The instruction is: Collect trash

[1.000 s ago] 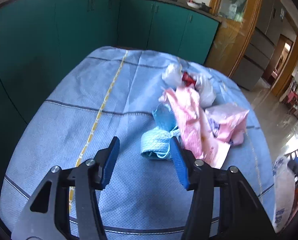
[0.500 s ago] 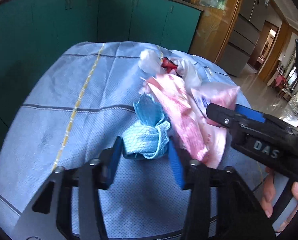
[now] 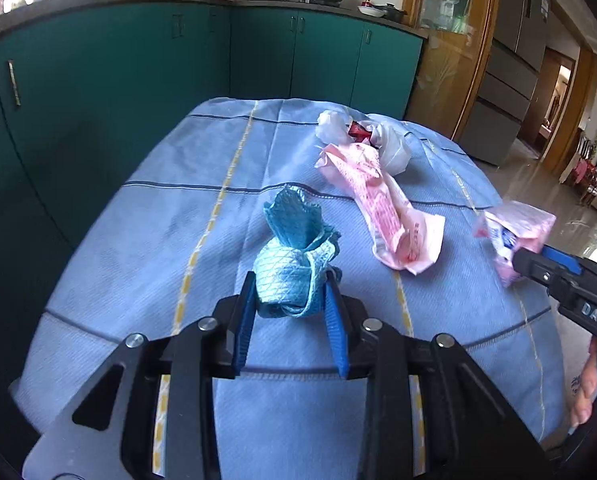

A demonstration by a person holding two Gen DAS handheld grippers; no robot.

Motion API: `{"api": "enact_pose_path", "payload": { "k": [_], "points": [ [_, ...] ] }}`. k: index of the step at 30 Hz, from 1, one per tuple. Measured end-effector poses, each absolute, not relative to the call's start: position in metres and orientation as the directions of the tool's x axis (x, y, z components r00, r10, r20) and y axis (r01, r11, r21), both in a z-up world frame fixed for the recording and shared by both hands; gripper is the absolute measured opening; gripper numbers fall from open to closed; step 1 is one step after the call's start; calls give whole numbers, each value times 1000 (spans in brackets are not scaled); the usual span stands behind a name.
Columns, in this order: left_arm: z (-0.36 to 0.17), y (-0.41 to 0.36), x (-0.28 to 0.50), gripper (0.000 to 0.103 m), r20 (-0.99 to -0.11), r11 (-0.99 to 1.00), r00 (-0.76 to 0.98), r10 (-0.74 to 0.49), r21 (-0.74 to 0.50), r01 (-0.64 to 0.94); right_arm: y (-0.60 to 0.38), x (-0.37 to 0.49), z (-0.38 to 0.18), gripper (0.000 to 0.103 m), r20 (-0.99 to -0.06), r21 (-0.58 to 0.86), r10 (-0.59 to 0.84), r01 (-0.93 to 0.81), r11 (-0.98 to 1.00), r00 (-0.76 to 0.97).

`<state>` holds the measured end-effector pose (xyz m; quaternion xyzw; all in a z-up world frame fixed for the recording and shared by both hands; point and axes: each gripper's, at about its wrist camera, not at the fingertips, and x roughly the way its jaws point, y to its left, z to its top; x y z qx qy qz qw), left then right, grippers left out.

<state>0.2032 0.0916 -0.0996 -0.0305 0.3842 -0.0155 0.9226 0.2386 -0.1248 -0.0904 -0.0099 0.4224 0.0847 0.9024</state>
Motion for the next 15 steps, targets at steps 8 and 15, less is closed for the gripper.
{"api": "enact_pose_path", "payload": {
  "k": [8, 15],
  "points": [
    [-91, 89, 165, 37, -706, 999, 706, -49, -48, 21, -125, 206, -104, 50, -797, 20, 127, -184, 983, 590],
    [-91, 81, 153, 44, -701, 999, 713, -30, -5, 37, -104, 198, -107, 54, -783, -98, 42, -190, 977, 621]
  ]
}}
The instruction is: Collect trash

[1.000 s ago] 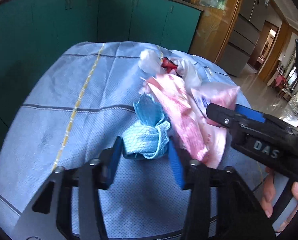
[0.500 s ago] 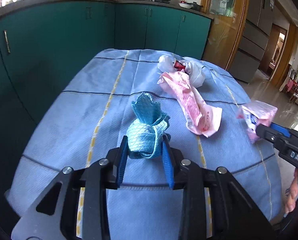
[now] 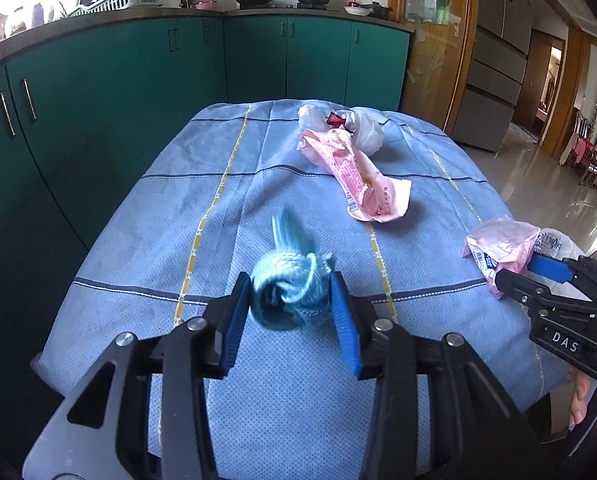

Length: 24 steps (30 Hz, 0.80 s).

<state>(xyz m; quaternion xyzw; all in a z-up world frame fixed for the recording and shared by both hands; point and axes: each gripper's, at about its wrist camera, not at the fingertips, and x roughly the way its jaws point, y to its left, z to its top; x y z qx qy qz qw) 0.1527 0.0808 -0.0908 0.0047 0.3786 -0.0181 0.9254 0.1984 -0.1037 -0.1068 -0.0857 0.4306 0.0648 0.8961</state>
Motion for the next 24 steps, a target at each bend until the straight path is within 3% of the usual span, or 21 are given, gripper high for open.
{"api": "enact_pose_path", "payload": {
  "k": [8, 11, 15, 24],
  "points": [
    [-91, 87, 150, 62, -692, 1000, 722, -11, 8, 23, -91, 196, -104, 69, -766, -139, 23, -200, 970, 642],
    [-94, 91, 151, 64, -699, 1000, 716, -7, 6, 16, -90, 196, -103, 75, -762, -144, 16, -194, 970, 647],
    [-101, 97, 155, 75, -712, 1000, 703, -10, -7, 7, -92, 198, -103, 76, -764, -136, 17, -186, 973, 644],
    [-109, 106, 161, 79, -726, 998, 686, -48, -62, 4, -106, 204, -102, 82, -767, -82, 23, -134, 988, 641]
  ]
}}
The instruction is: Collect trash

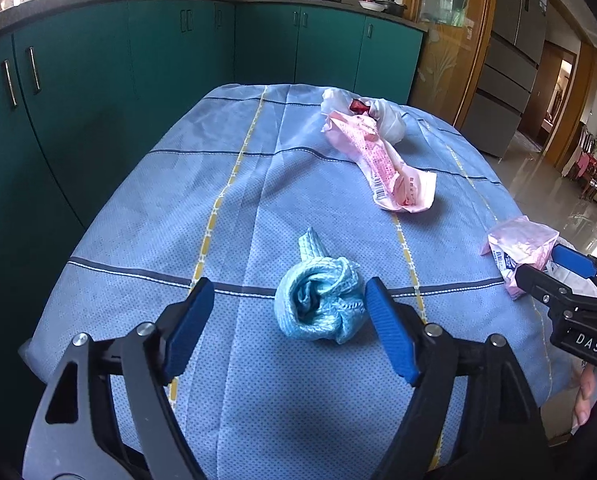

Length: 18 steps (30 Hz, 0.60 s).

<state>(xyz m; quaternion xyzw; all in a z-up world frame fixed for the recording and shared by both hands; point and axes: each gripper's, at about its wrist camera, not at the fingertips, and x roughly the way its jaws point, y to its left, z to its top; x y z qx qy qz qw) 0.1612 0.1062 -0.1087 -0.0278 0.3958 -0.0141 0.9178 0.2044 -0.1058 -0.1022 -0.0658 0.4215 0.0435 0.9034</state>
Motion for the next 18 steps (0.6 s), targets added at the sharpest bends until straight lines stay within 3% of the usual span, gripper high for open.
{"api": "enact_pose_path", "payload": {
  "k": [7, 14, 18],
  "points": [
    [-116, 93, 163, 78, -741, 999, 670, -50, -27, 45, -103, 209, -107, 83, -778, -85, 19, -135, 987, 627],
    [-117, 85, 159, 45, -744, 994, 661, -100, -45, 100, -99, 210, -110, 83, -782, -111, -5, -132, 985, 623],
    [-117, 81, 157, 38, -747, 992, 657, -108, -40, 118, -98, 209, -108, 83, -780, -113, -4, -135, 984, 626]
  ]
}}
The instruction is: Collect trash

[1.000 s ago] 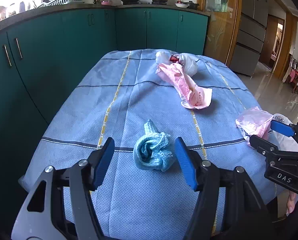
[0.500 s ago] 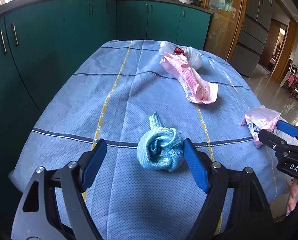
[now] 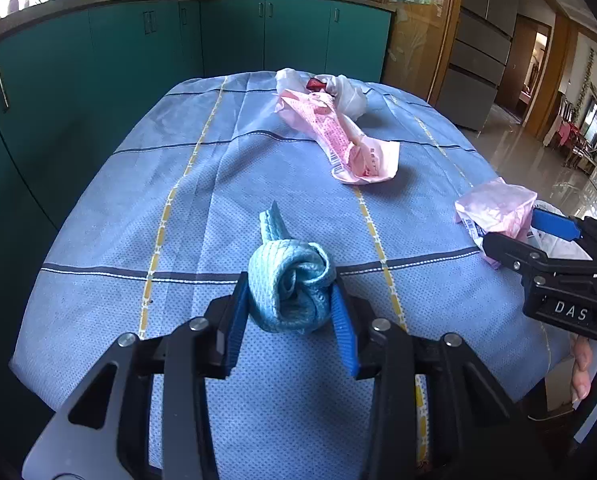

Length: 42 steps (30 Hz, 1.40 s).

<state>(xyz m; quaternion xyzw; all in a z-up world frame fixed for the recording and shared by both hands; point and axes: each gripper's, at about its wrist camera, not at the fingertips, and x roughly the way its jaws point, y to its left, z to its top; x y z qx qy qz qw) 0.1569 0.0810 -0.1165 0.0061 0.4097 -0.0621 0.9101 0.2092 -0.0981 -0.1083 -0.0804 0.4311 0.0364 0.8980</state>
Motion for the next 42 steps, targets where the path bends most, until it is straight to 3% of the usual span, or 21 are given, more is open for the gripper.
{"api": "enact_pose_path", "payload": {
  "k": [14, 16, 18, 21, 35, 42],
  "points": [
    [-95, 92, 146, 33, -707, 995, 701, -94, -43, 90, -97, 215, -120, 87, -789, -125, -22, -126, 984, 614],
    [-95, 92, 146, 33, -708, 995, 701, -91, -41, 87, -94, 212, -119, 84, -782, -123, -4, -148, 981, 623],
    [-97, 93, 147, 33, -710, 996, 699, -88, -41, 84, -90, 210, -118, 65, -779, -126, 9, -171, 977, 626],
    [-98, 93, 147, 33, -712, 996, 697, -86, -39, 82, -85, 207, -119, 60, -783, -123, 33, -207, 970, 622],
    [-90, 95, 139, 33, -698, 997, 712, -78, -38, 72, -101, 193, -88, 58, -733, -88, 61, -184, 979, 677],
    [-76, 89, 127, 33, -675, 997, 734, -78, -33, 76, -162, 176, -55, 58, -672, -111, -44, -42, 993, 740]
  ]
}}
